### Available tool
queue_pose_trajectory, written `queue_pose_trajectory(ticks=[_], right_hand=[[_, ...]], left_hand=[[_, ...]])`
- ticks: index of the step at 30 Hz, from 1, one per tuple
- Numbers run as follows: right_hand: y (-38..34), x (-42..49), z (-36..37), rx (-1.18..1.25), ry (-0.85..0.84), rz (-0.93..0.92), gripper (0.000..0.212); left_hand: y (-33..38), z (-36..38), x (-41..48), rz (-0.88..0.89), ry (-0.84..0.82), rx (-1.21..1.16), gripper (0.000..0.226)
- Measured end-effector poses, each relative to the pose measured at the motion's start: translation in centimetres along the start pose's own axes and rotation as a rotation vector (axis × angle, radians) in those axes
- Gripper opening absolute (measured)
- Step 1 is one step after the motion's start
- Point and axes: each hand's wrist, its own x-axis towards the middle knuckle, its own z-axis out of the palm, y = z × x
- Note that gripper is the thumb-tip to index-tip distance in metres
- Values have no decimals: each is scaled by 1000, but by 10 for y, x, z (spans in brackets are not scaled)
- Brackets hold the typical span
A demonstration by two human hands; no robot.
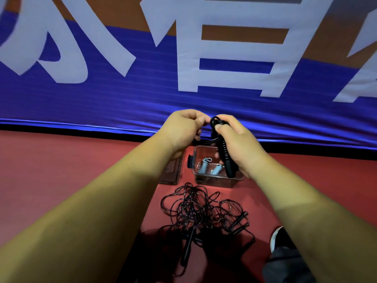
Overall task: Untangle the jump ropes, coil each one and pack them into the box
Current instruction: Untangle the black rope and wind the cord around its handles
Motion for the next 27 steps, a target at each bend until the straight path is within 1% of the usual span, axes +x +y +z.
queue_pose_trajectory(ticks=[3,6,8,10,13,16,19,23,27], right_hand=[[1,-1,4,0,15,-8,18],[1,0,5,5,46,5,18],[0,0,5,30,62,12,19],[0,0,5,64,73,26,19],[-4,-1,5,155,68,63,23],[-7,-3,5,248,18,95,24],[-7,-4,5,339,-23,122,21],[-6,-3,4,327,-16,113,20],[-5,-1,2,279,-21,104,25]], left_hand=[[3,1,3,7,83,-38,18],[5,7,5,-84,81,-131,18],[1,10,7,-93,51,-43,10],[-7,10,9,-74,54,36,17],[-14,11,7,-32,62,-63,24],[-14,12,3,-29,32,-187,25],[-14,11,4,-27,2,-315,28],[-15,8,7,-33,0,-350,29],[-17,11,5,-62,-26,-350,28]])
